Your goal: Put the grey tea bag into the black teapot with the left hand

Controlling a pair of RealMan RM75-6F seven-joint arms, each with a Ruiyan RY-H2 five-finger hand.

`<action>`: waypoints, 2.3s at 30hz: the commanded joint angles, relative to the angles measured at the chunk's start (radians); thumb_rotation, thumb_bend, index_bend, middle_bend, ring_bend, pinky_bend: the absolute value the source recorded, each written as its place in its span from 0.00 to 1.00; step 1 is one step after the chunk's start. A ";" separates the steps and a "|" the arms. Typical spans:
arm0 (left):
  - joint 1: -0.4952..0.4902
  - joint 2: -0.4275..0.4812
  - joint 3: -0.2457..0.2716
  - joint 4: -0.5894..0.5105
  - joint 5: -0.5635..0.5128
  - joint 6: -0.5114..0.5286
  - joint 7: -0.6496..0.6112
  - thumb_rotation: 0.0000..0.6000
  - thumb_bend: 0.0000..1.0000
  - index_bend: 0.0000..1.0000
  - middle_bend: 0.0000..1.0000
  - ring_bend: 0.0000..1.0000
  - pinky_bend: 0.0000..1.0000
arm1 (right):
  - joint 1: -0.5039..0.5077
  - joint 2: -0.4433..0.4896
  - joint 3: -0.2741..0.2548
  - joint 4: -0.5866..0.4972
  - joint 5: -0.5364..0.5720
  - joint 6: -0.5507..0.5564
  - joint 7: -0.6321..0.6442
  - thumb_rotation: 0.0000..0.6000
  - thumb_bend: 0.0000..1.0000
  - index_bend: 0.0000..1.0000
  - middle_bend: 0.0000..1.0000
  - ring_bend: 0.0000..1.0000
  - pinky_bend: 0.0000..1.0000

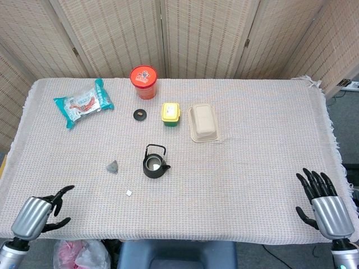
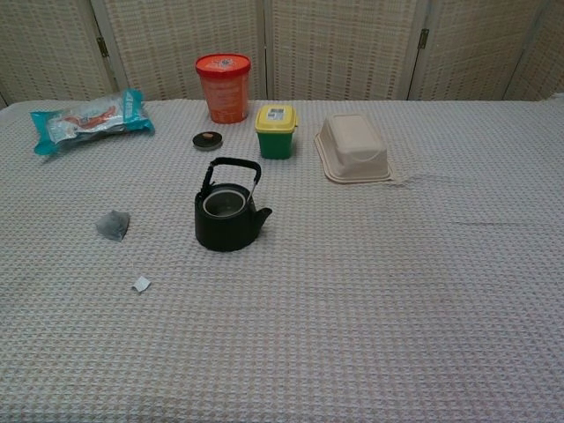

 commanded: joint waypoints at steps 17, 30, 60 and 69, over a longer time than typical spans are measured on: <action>-0.363 -0.140 -0.031 0.067 -0.083 -0.517 -0.018 1.00 0.23 0.48 1.00 1.00 1.00 | -0.062 0.035 0.023 0.032 -0.015 0.154 0.152 1.00 0.23 0.00 0.00 0.00 0.00; -0.424 -0.200 -0.046 0.155 -0.142 -0.551 -0.003 1.00 0.37 0.49 1.00 1.00 1.00 | -0.049 0.030 0.011 0.032 -0.039 0.119 0.119 1.00 0.23 0.00 0.00 0.00 0.00; -0.463 -0.270 -0.064 0.058 -0.328 -0.626 0.279 1.00 0.37 0.46 1.00 1.00 1.00 | -0.046 0.033 0.001 0.039 -0.070 0.122 0.127 1.00 0.23 0.00 0.00 0.00 0.00; -0.467 -0.307 -0.065 0.091 -0.362 -0.625 0.325 1.00 0.37 0.42 1.00 1.00 1.00 | -0.053 0.031 -0.007 0.045 -0.089 0.136 0.124 1.00 0.23 0.00 0.00 0.00 0.00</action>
